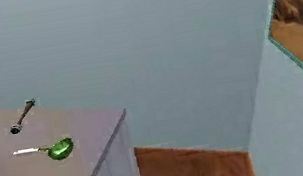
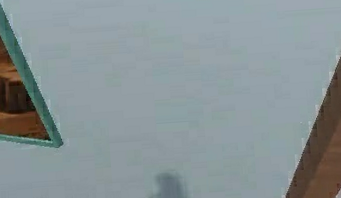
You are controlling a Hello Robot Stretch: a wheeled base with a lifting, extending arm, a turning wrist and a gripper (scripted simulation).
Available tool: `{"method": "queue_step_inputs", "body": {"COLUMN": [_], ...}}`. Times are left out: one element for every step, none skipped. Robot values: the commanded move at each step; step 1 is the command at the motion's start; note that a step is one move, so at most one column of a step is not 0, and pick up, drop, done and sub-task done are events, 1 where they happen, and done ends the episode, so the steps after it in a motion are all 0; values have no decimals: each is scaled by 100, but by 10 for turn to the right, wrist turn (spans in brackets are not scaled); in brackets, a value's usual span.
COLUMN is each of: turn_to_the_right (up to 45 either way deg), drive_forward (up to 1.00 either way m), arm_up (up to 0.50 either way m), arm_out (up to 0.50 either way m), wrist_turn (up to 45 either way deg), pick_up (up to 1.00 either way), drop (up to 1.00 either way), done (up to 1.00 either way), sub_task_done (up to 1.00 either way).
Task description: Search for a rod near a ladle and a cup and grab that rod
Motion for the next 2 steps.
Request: {"method": "queue_step_inputs", "body": {"turn_to_the_right": [-450, -450], "drive_forward": [0, 0], "arm_up": [0, 0], "arm_out": [0, 0], "wrist_turn": [0, 0], "pick_up": [0, 0], "drop": [0, 0], "done": [0, 0], "sub_task_done": [0, 0]}}
